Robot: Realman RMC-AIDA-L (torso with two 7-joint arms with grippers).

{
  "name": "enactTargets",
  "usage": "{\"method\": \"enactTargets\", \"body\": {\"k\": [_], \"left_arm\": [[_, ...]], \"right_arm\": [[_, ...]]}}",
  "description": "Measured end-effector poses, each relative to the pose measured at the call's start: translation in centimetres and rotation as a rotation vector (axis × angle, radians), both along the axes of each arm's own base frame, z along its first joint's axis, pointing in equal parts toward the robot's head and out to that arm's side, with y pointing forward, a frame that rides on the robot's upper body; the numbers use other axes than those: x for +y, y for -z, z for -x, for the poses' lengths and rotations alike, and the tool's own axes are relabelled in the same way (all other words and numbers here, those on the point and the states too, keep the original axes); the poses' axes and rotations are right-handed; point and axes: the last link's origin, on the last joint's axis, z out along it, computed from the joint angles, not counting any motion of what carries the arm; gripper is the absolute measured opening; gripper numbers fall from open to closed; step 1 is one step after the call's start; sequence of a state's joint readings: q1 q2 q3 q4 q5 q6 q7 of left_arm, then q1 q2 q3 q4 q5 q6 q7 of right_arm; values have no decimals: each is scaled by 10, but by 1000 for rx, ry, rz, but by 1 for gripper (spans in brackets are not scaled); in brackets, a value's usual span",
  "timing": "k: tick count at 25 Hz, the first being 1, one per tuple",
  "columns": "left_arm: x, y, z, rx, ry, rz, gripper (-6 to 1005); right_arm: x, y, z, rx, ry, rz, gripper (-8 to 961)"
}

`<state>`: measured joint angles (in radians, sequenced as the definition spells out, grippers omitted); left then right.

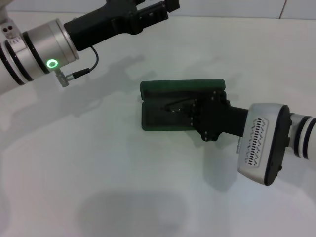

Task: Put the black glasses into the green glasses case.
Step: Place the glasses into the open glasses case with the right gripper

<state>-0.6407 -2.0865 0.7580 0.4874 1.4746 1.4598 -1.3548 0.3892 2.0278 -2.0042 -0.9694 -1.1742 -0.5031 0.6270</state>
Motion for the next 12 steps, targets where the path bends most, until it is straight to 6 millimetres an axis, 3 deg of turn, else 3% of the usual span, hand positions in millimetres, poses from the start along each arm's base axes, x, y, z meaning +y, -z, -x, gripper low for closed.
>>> {"method": "enactTargets", "body": {"k": [12], "left_arm": [[1,6,-2,21,2,22,787]], "right_arm": [[-4,4,3,3,7,7,123]]}}
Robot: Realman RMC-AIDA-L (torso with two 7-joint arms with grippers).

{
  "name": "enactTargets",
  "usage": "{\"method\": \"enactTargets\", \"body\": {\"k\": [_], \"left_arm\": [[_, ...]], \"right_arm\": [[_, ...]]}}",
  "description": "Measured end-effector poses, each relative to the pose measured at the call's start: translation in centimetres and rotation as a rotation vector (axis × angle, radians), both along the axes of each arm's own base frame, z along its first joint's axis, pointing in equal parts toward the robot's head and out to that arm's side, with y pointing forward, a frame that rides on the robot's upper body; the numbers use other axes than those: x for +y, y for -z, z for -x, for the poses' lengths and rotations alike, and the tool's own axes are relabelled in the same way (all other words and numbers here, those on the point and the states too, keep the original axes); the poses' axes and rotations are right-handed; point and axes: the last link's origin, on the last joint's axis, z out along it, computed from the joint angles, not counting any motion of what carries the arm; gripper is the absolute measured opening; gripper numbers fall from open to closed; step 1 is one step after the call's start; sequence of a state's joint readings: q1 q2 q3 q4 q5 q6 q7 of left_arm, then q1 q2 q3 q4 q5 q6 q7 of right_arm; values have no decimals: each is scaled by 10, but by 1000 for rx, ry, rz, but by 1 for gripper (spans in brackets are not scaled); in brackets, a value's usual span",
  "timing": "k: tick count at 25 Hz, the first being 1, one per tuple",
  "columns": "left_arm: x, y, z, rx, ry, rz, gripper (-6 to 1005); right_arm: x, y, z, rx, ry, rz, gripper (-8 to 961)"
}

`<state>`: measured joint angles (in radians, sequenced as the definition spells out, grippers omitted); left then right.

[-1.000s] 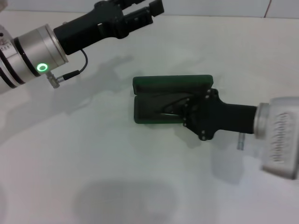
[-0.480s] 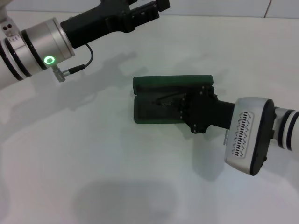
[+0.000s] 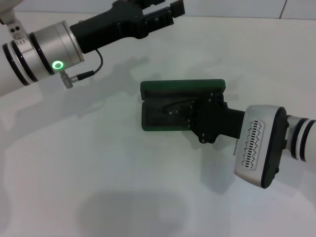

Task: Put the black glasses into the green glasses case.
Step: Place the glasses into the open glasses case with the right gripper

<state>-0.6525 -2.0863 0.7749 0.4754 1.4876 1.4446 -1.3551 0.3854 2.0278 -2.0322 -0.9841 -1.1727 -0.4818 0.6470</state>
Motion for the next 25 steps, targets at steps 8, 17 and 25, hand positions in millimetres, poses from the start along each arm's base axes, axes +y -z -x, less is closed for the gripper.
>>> {"method": "enactTargets", "body": {"k": [8,17,25], "left_arm": [[0,4,-2,16,2,18,787],[2,4,-1,20,-6,14,787],[2,4,-1,21,-9,13,786]], "right_arm": [[0,2,0,4,17,-7,123],[1,3,0,5,42,-11,124],[3,3,0,13,57,-18,124]]}}
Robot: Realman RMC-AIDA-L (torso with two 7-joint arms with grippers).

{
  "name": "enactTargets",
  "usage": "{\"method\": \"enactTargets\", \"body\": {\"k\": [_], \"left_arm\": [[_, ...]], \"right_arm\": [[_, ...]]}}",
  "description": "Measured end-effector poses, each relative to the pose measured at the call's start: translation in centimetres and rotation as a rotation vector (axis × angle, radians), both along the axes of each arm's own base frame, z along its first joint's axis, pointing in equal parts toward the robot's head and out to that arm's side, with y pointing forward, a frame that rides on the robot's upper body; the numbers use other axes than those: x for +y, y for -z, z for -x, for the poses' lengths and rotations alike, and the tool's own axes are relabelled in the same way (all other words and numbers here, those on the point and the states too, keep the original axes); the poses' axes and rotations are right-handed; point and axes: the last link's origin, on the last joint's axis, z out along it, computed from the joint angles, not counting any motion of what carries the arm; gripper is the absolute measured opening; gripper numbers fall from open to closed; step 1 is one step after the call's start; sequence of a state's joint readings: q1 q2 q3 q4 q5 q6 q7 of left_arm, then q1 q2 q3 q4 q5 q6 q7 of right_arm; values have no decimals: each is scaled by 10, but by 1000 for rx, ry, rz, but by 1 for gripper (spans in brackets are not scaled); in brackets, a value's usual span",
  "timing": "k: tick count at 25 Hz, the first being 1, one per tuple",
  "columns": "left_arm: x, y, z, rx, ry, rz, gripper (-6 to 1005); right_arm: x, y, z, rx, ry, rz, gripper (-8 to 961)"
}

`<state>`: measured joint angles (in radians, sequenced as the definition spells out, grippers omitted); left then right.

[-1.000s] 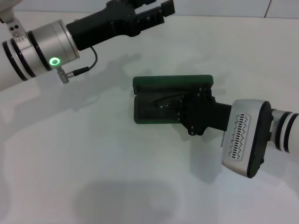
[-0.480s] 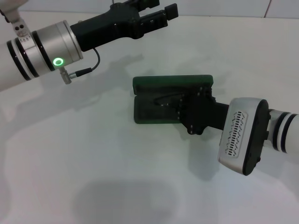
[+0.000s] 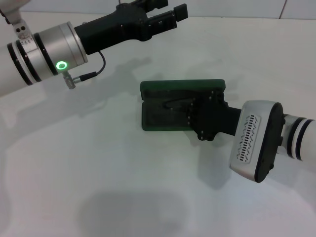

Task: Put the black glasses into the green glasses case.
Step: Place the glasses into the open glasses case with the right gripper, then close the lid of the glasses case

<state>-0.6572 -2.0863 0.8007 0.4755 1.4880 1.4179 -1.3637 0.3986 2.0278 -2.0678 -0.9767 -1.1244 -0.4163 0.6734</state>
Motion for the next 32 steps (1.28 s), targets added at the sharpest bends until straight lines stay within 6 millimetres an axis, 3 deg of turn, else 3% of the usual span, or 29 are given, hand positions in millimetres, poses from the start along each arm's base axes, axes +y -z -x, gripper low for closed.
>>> {"method": "enactTargets", "body": {"k": [26,32], "left_arm": [[1,-2,2,-2,-16,1,786],[2,-6,12,13,-56,8,786]], "right_arm": [[-6,3,6,37,14,24,151],[-11,-15,15,181,24,150,154]]}}
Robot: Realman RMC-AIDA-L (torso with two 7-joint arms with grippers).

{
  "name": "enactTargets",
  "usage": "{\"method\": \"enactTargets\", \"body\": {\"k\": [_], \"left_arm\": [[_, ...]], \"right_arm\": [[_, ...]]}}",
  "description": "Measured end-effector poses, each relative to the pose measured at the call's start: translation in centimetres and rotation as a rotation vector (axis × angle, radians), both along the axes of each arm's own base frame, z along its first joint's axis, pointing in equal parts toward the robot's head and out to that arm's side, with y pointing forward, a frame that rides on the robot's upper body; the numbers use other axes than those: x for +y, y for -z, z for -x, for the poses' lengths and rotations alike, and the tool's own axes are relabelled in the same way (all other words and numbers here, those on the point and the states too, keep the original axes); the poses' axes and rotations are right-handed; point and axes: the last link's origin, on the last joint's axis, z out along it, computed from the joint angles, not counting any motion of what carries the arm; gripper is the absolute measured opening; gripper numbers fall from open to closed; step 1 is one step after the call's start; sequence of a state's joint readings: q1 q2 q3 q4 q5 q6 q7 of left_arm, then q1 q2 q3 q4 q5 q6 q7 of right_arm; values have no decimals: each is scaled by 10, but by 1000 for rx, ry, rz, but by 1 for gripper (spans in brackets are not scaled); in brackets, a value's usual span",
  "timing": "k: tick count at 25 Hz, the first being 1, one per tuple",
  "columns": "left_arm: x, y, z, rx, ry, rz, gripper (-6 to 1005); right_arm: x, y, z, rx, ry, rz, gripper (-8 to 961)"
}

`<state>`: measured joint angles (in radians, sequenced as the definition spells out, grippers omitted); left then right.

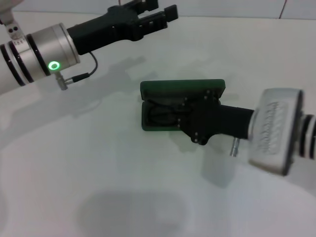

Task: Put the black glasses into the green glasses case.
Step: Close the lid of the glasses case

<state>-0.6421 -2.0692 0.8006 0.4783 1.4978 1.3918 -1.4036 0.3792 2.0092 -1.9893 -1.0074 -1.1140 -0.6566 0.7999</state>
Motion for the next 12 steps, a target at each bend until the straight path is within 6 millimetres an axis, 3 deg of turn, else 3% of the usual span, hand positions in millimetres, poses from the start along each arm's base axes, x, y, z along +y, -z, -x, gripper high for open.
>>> {"method": "enactTargets", "body": {"k": [4,8,12], "left_arm": [[9,3,6,61,-70,34,786],[26,14,5,197,-147,89,787],[36,24,3,324,-177,143,787]], "right_arm": [[-3,-29,-5,77,7,157,163],[6,-67,-30,109,113,263,173],[13,-117,-55,303,213,237,183]]}}
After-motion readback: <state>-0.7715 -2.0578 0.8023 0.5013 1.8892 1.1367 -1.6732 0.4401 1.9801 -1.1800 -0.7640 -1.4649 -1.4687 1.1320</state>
